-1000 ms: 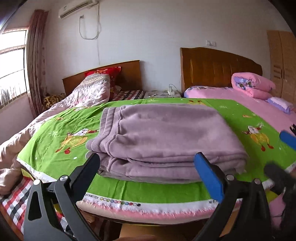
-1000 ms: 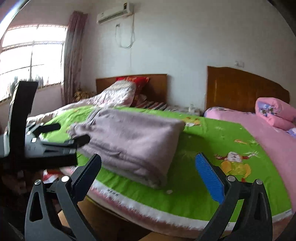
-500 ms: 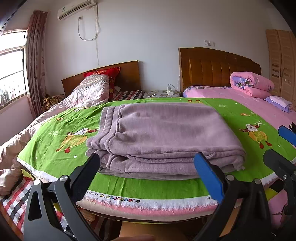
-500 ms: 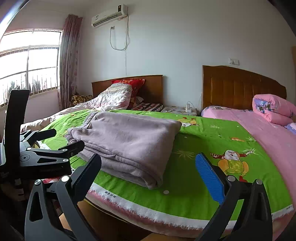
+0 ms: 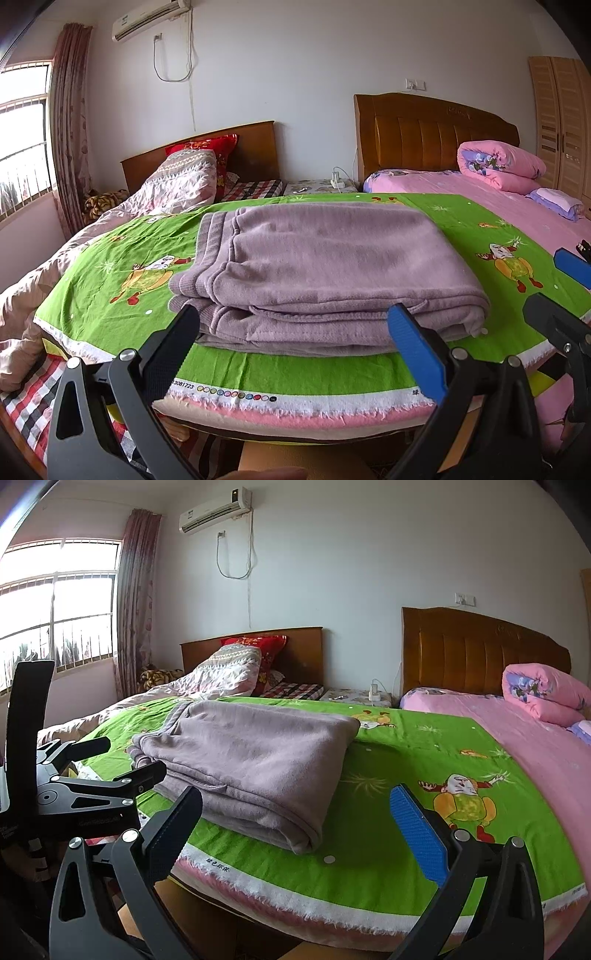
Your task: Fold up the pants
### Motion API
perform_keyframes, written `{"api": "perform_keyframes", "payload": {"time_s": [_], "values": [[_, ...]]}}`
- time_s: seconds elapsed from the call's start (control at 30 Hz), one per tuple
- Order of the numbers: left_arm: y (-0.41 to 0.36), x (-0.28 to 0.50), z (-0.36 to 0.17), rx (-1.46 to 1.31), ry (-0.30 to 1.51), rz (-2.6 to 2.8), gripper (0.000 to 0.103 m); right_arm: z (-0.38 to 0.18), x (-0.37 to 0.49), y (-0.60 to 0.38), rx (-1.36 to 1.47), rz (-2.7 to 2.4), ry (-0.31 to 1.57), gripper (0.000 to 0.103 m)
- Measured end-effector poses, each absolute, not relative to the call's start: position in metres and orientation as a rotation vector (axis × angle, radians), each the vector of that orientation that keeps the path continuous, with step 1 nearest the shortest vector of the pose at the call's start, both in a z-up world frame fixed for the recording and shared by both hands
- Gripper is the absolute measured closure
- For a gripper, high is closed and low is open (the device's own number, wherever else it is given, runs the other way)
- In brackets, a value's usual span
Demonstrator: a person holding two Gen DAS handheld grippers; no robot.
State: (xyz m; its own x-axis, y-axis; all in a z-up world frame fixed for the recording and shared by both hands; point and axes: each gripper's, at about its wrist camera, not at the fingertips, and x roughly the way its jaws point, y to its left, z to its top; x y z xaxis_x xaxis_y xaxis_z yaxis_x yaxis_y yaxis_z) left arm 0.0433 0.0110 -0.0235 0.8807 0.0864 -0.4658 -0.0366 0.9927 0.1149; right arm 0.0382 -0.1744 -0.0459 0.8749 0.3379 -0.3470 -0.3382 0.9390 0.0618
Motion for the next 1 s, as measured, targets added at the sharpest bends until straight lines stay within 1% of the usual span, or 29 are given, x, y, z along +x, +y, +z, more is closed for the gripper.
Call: {"api": "perform_keyframes", "payload": {"time_s": [1.0], "values": [[0.0129,0.0443,-0.0289,0.106,0.502,0.058,0.001,-0.0487,0.0399,-0.1762,0.012,0.346,0.38,0.005]]}}
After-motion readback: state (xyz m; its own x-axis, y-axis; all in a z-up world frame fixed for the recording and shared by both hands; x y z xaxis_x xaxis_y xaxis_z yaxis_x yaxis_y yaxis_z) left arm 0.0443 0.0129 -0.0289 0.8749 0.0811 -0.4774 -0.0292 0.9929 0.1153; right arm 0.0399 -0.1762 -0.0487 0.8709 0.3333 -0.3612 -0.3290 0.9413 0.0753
